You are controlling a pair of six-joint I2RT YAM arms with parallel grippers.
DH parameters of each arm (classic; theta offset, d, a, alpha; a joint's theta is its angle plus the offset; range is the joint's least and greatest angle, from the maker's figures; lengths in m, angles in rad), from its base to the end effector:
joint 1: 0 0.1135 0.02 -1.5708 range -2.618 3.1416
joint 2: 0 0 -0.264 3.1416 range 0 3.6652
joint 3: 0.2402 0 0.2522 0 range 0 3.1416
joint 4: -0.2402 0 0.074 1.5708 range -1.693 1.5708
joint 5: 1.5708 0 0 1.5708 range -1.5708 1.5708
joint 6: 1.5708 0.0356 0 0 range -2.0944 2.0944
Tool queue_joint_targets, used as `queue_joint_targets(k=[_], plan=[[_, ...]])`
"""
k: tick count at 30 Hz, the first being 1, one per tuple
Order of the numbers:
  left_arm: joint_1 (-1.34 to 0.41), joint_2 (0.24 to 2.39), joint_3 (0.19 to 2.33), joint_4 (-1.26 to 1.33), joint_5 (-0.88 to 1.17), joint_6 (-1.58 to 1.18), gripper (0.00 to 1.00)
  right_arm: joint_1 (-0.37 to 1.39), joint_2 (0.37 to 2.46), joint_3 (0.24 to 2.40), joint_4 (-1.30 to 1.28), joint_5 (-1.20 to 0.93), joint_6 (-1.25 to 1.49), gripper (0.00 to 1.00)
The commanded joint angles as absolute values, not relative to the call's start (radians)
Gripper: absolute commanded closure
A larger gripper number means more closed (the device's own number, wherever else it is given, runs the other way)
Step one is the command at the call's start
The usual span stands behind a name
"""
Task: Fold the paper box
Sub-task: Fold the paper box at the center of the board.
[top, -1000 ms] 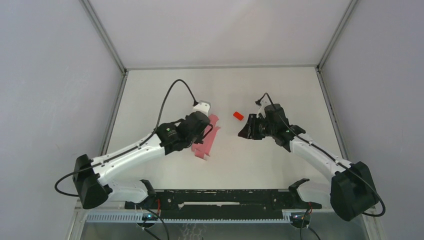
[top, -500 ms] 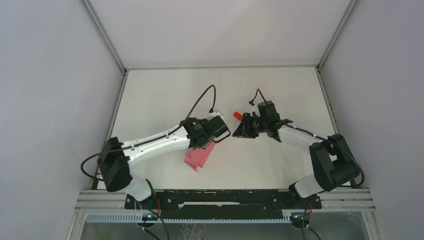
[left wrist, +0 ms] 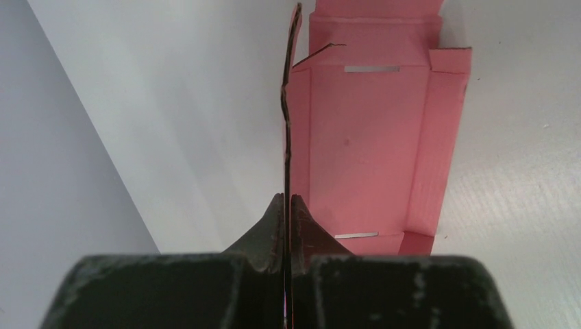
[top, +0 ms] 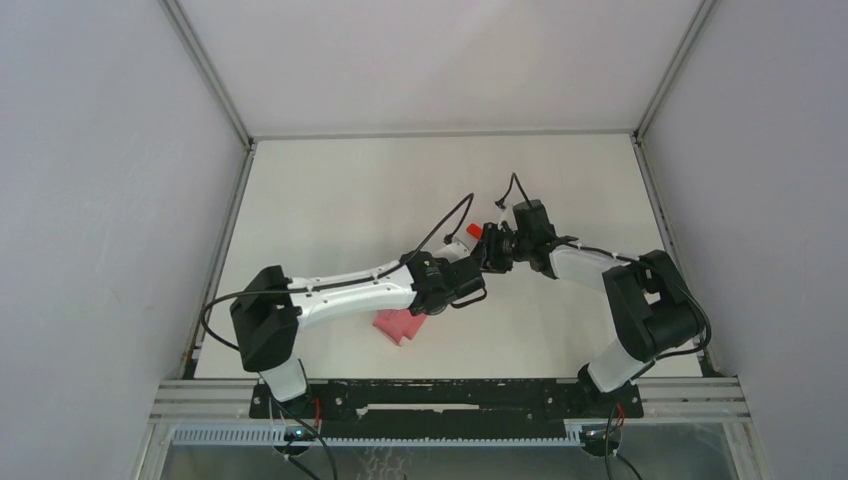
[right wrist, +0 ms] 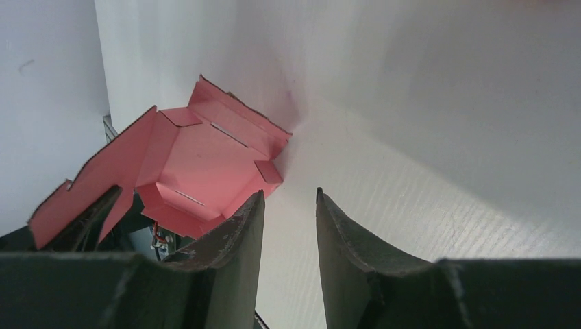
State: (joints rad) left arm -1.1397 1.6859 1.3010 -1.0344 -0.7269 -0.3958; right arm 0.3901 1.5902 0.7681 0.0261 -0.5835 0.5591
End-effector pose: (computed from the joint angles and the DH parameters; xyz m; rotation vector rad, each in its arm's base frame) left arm 0.1531 -0.2764 0.2399 0.8338 2.3341 0.5474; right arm 0.2777 0.1354 0.1647 -0.0934 2.4955 1.1243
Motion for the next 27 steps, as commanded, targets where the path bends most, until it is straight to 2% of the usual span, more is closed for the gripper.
queue_joint_targets(k=[1, 14, 27], plan=[[-1.171, 1.716, 1.333, -1.058, -0.81, -0.465, 1.0, 0.373, 1.606, 0.802, 0.119, -0.622, 0.58, 0.58], [-1.217, 1.743, 1.416, -1.231, -1.028, -0.548, 1.0, 0.38, 1.649, 0.802, 0.168, -0.652, 0.611, 0.58], [-1.244, 1.838, 1.386, -1.222, -1.011, -0.579, 1.0, 0.372, 1.724, 0.85, 0.233, -0.705, 0.665, 0.58]])
